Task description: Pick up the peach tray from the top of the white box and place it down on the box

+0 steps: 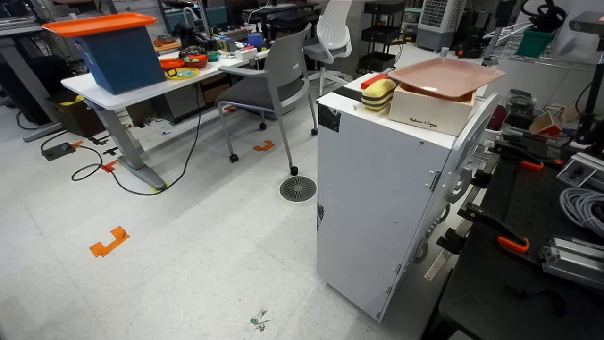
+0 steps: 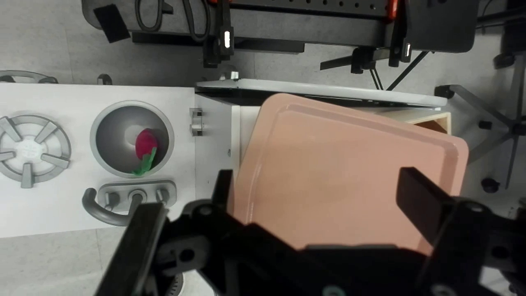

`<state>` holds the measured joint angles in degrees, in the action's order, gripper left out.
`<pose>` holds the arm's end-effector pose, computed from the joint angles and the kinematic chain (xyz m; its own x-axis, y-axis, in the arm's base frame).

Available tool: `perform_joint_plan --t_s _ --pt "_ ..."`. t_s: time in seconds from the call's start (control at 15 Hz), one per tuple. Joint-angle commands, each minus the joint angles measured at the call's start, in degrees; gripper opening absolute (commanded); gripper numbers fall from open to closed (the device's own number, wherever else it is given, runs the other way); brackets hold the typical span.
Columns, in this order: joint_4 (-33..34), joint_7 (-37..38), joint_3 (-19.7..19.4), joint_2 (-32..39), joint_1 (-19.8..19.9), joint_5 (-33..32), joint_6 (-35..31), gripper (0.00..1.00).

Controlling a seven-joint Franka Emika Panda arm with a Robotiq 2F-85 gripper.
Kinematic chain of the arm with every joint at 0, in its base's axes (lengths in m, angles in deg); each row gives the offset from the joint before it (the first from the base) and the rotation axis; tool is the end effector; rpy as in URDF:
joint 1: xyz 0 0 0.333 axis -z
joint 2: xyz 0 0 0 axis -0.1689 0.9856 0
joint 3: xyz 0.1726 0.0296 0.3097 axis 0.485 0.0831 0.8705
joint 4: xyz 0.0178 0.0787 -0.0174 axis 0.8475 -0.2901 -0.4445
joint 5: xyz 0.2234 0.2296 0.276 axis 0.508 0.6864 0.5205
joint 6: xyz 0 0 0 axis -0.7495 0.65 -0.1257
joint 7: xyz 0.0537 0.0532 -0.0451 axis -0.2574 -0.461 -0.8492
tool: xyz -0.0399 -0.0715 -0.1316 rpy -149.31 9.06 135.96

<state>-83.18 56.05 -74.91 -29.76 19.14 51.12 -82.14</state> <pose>0.4968 -0.1539 0.3574 0.9841 0.1143 -0.1362 0.0742 -0.9602 -0.2694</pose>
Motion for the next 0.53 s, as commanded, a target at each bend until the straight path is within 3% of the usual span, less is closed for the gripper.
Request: perform_joint_plan --t_s 0.0,0.47 --pt "0.0 2.4 0.5 -2.4 -0.1 -2.9 0.1 1.0" --pt "-2.6 7.8 1.5 -8.0 -0.9 -14.0 -4.3 1.0"
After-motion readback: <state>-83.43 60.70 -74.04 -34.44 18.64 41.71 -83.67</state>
